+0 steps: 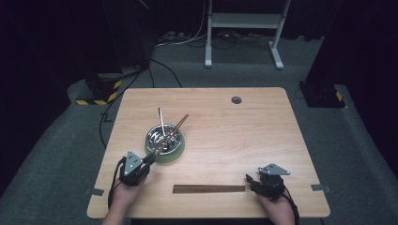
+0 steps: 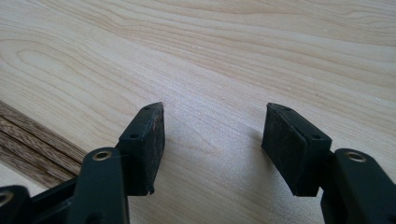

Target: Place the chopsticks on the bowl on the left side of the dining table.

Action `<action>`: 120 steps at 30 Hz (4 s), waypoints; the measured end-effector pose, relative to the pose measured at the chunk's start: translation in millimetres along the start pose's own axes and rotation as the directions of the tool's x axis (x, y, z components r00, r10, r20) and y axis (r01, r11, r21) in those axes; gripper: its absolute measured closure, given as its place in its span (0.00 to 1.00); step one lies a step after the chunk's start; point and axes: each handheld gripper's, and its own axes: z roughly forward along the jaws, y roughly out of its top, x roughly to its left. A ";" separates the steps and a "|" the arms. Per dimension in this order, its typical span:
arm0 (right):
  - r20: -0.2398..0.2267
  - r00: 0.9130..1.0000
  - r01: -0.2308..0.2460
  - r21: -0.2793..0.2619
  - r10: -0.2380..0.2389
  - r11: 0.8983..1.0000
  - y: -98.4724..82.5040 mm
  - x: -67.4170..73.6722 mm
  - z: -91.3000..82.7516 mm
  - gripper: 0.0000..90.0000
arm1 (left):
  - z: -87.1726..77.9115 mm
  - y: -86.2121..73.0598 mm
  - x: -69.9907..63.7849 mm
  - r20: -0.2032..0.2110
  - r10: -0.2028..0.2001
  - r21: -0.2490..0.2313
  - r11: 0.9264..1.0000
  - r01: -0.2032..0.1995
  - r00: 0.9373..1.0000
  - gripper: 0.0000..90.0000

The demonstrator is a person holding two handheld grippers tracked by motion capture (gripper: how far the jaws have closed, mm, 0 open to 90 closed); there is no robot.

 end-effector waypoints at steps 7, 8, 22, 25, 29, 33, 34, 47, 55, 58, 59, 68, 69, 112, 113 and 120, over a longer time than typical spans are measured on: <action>0.000 1.000 0.000 0.000 0.000 1.000 0.0 0.0 0.0 0.43 | -0.5 0.2 0.9 -0.016 0.023 0.001 1.000 -0.023 1.000 0.92; 0.000 1.000 0.000 0.000 0.000 1.000 0.0 0.0 0.0 0.43 | -0.6 0.1 0.7 -0.019 0.029 0.000 1.000 -0.029 0.999 0.92; 0.000 1.000 -0.001 0.000 0.001 1.000 0.0 0.0 0.0 0.43 | -10.5 8.1 -2.5 -0.038 0.035 -0.041 0.998 -0.036 0.999 0.74; 0.000 1.000 0.000 0.000 0.000 1.000 0.0 0.0 0.0 0.43 | -12.4 9.7 -2.9 -0.038 0.028 -0.053 0.998 -0.030 0.999 0.69; 0.000 1.000 -0.001 0.000 0.001 1.000 0.0 0.0 0.0 0.43 | -14.8 10.0 -2.2 -0.040 -0.008 -0.066 0.998 0.005 0.999 0.61; 0.000 1.000 -0.001 0.000 0.001 1.000 0.0 0.1 0.0 0.43 | -17.5 9.2 1.5 -0.053 -0.016 -0.074 0.997 0.012 0.998 0.54; 0.000 1.000 0.000 0.000 0.000 1.000 0.0 0.0 0.0 0.43 | -18.0 8.6 2.0 -0.061 -0.024 -0.077 0.997 0.019 0.998 0.53; 0.000 1.000 0.000 0.000 0.000 1.000 0.0 0.1 0.0 0.43 | -13.1 -2.4 5.0 -0.077 -0.086 -0.047 0.995 0.082 0.993 0.39; 0.000 1.000 0.000 0.000 0.000 1.000 0.0 0.0 0.0 0.43 | -23.3 -3.9 18.2 -0.049 -0.132 -0.078 0.989 0.128 0.990 0.40; 0.000 1.000 -0.001 0.000 0.001 1.000 0.1 0.1 0.1 0.43 | -23.1 -5.0 18.0 -0.024 -0.132 -0.053 0.990 0.130 0.991 0.43; 0.001 1.000 -0.001 0.000 0.001 1.000 0.1 0.1 0.1 0.43 | -22.5 -6.2 16.5 -0.013 -0.130 -0.050 0.990 0.129 0.991 0.43; 0.000 1.000 -0.001 0.000 0.001 1.000 0.1 0.1 0.1 0.43 | -5.5 -8.3 1.5 -0.005 -0.095 -0.007 0.995 0.095 0.995 0.47; 0.000 1.000 -0.001 0.000 0.001 1.000 0.1 0.1 0.1 0.43 | -3.5 -8.6 1.3 -0.011 -0.087 0.001 0.996 0.087 0.996 0.48; -0.001 1.000 0.001 0.000 -0.001 1.000 0.0 0.0 0.0 0.43 | -5.4 -18.0 -9.0 0.083 -0.109 -0.029 0.993 0.112 0.991 0.84; -0.001 1.000 0.001 0.000 -0.001 1.000 0.0 0.0 0.0 0.43 | -5.1 -18.2 -8.6 0.086 -0.115 -0.031 0.993 0.118 0.990 0.84; -0.001 1.000 0.001 0.000 -0.001 1.000 0.0 0.0 0.0 0.43 | -2.1 -17.2 -6.2 0.098 -0.111 -0.026 0.993 0.114 0.989 0.84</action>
